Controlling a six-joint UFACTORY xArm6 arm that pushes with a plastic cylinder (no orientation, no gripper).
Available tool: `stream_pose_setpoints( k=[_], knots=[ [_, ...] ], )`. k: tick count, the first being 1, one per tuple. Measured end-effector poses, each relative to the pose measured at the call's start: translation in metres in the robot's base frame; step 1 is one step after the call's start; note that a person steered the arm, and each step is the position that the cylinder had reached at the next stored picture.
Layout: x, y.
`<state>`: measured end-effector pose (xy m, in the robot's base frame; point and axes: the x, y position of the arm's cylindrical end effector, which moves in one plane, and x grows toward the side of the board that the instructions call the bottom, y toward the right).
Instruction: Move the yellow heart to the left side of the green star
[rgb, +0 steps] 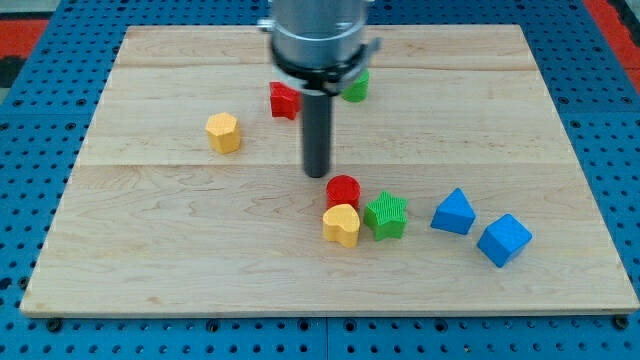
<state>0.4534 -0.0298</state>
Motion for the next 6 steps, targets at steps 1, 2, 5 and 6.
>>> stream_pose_setpoints(
  k=[1, 2, 5, 6],
  knots=[
    [0.030, 0.037],
    [0.030, 0.123],
    [0.050, -0.054],
    [0.068, 0.019]
  ],
)
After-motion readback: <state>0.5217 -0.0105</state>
